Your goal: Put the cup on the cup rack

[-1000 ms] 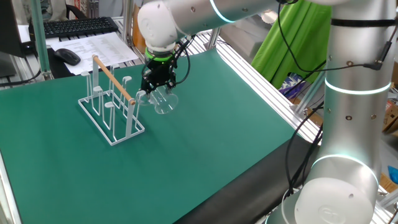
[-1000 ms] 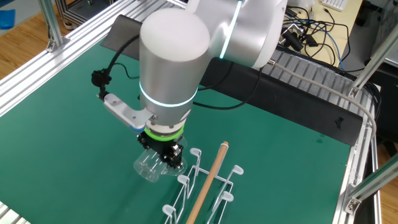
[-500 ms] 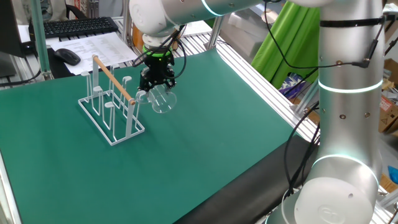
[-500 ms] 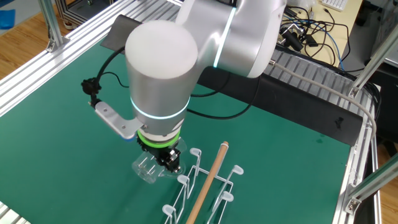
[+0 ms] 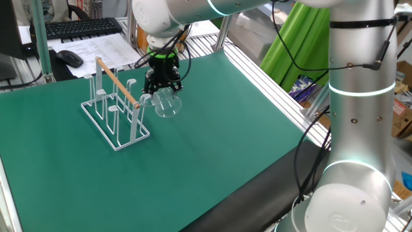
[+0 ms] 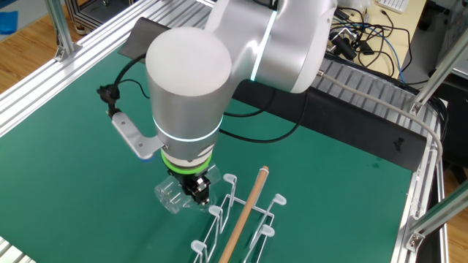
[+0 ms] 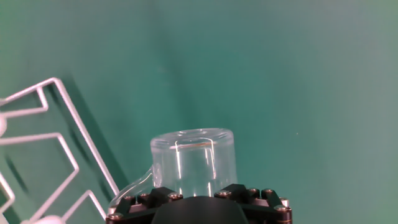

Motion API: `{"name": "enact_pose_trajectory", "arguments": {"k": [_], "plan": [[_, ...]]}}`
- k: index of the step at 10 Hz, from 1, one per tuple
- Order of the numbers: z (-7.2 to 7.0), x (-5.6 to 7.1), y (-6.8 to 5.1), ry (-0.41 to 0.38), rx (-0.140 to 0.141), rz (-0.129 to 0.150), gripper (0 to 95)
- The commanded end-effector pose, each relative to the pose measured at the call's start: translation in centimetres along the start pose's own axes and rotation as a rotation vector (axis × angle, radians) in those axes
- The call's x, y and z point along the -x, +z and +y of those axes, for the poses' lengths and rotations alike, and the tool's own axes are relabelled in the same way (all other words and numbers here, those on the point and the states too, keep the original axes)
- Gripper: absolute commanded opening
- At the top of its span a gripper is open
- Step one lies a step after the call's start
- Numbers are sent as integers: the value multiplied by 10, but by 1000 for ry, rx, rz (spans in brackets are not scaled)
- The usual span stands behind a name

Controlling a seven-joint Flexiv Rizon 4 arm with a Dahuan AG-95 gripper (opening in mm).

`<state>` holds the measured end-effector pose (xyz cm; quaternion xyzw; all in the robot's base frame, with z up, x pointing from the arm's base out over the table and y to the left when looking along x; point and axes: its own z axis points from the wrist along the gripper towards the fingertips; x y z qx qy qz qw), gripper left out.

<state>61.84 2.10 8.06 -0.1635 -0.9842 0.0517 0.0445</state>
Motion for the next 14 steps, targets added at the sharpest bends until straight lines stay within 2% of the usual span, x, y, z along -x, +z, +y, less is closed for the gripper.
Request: {"name": "enact_pose_trajectory", "arguments": {"k": [1, 6, 9, 11, 14], "plan": [[0, 0, 0, 42, 1, 8, 0], [0, 0, 0, 64, -15, 2, 0], [-2, 4, -2, 29, -23, 0, 0], [-6, 14, -6, -2, -26, 3, 0], [-23, 39, -7, -37, -28, 9, 0]]}}
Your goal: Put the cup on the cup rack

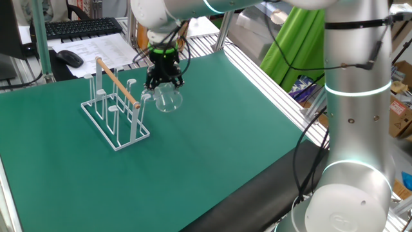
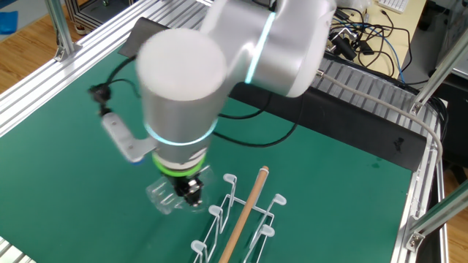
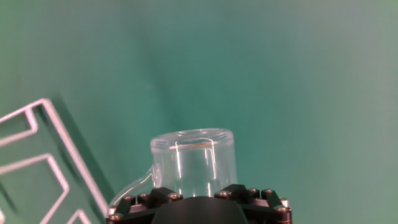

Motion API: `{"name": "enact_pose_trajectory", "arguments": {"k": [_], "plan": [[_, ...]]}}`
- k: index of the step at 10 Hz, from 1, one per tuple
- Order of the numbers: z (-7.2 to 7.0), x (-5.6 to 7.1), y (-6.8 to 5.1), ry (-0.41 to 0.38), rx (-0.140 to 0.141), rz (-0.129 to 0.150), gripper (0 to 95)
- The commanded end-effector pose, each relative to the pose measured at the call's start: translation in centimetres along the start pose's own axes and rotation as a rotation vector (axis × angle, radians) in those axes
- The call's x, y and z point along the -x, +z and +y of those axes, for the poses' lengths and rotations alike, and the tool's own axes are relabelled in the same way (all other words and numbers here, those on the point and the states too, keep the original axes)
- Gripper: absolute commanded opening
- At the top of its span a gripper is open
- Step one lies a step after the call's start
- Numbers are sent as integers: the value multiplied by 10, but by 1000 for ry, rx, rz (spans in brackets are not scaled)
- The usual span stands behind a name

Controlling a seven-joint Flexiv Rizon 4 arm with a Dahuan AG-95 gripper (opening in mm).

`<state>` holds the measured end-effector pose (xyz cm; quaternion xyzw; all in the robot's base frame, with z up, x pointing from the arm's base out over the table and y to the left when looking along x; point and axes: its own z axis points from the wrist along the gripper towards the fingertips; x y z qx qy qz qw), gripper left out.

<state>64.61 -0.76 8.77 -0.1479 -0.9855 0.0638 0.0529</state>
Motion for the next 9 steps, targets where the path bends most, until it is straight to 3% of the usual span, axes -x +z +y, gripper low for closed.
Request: {"name": "enact_pose_trajectory", "arguments": {"k": [1, 2, 6, 8, 9], "plan": [[-12, 10, 2, -3, 1, -3, 0], [-16, 11, 0, 77, -1, -4, 0], [-26, 21, -11, 150, -12, -7, 0], [-34, 31, -19, 182, -13, 7, 0], [-40, 36, -24, 232, 2, 21, 0]]}}
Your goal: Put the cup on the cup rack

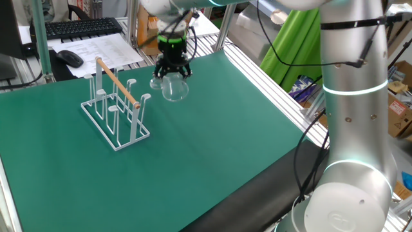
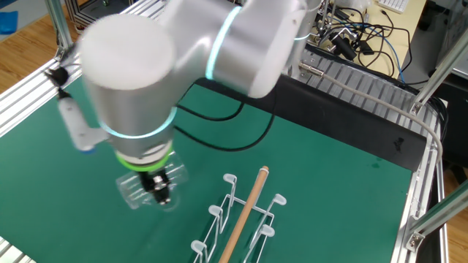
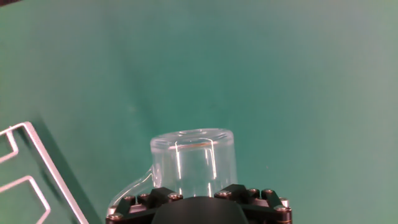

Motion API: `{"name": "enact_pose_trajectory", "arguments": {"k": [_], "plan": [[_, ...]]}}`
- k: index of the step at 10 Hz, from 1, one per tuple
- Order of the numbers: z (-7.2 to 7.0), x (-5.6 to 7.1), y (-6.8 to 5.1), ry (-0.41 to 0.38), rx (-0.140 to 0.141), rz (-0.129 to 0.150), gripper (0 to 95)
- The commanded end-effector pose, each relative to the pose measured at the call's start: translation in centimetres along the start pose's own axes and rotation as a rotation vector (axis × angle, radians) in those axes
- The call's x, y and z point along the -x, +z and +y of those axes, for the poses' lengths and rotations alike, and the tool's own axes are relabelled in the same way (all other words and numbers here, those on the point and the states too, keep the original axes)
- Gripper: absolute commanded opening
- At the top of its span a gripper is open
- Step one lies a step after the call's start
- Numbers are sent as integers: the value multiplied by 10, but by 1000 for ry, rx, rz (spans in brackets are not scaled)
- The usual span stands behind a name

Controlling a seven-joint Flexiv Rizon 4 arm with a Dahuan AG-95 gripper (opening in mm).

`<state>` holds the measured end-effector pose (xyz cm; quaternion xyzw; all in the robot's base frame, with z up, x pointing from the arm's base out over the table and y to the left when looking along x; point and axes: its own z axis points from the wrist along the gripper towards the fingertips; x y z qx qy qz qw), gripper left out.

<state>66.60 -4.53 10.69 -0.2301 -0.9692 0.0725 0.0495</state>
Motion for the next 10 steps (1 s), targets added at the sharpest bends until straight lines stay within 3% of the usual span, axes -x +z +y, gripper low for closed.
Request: {"name": "enact_pose_trajectory", "arguments": {"k": [1, 3, 6, 8, 10], "plan": [[-9, 8, -10, 103, 28, 29, 0], [-5, 0, -16, 230, 45, 40, 0], [3, -14, -24, 319, 53, 38, 0], [5, -19, -28, 379, 86, 30, 0], [5, -21, -30, 405, 121, -1, 0]]}}
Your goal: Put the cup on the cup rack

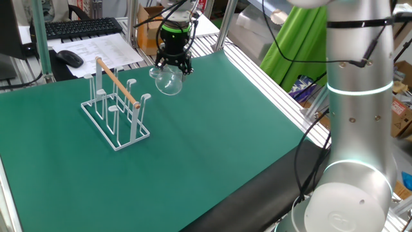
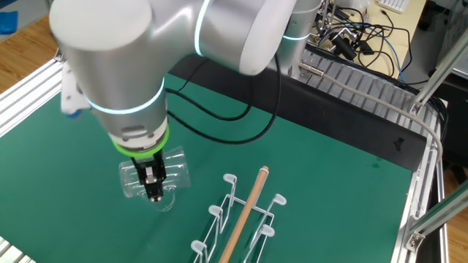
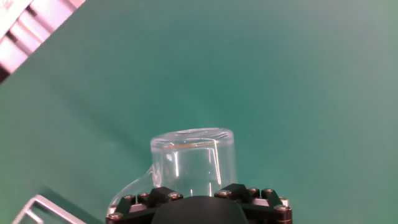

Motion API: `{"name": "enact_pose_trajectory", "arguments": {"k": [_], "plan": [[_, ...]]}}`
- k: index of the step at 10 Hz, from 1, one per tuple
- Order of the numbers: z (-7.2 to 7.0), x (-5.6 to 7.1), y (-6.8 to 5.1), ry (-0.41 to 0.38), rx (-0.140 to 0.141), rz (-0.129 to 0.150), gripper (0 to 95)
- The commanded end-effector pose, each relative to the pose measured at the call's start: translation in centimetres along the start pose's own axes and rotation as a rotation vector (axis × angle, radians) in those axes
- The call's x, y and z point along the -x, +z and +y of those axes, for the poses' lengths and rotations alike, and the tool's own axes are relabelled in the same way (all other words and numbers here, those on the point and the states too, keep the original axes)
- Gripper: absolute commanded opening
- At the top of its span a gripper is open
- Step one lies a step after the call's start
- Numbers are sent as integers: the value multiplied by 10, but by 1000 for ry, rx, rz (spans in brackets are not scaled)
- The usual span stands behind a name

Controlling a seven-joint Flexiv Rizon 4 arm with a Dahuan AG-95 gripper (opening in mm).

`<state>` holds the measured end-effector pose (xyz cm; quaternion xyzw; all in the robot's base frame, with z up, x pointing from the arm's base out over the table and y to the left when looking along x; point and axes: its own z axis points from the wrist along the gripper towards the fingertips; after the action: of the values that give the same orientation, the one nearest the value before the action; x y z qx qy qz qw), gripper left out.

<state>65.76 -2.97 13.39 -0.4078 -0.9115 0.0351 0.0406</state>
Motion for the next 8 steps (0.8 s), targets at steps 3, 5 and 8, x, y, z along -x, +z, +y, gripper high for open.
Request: {"name": "enact_pose_trajectory", "arguments": {"k": [3, 5, 8], "plan": [[-4, -9, -7, 12, 42, -62, 0], [-3, -19, -10, 22, 39, -103, 0], [-2, -33, -14, 16, 33, -153, 0]]}}
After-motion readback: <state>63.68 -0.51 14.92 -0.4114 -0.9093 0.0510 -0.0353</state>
